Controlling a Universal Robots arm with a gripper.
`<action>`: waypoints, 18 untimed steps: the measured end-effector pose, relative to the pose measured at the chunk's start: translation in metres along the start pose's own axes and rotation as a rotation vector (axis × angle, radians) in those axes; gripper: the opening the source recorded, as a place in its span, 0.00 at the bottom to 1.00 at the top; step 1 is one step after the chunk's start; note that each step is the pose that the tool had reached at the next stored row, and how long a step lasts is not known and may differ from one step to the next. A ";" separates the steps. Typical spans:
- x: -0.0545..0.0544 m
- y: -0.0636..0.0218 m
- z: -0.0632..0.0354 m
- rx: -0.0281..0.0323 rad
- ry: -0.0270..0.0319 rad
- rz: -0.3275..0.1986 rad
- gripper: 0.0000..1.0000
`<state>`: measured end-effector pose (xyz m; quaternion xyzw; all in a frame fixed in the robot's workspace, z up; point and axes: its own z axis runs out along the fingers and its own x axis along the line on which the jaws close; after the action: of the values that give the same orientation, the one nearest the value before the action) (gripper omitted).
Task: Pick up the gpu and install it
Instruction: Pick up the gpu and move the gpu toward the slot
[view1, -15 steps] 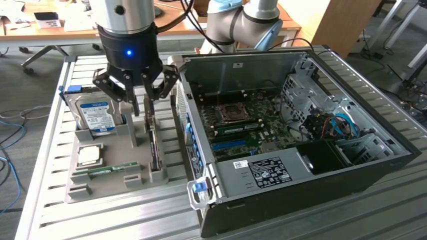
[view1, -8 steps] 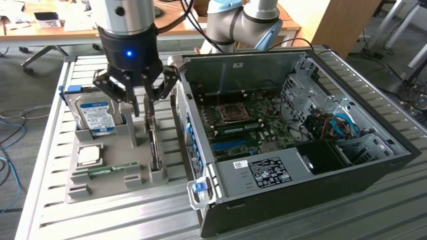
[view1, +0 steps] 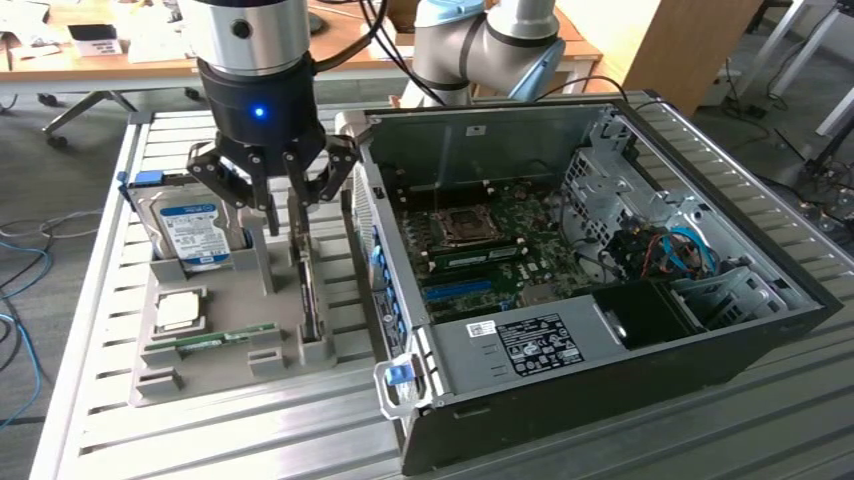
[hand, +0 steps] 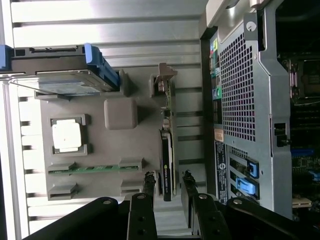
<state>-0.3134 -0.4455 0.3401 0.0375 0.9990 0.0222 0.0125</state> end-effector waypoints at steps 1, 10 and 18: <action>0.000 0.0000 0.0003 0.0001 0.0000 0.000 0.36; 0.000 -0.0001 0.0027 0.0001 0.0000 0.000 0.36; 0.000 -0.0002 0.0043 0.0000 0.0000 0.000 0.36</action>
<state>-0.3134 -0.4455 0.3358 0.0375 0.9990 0.0222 0.0125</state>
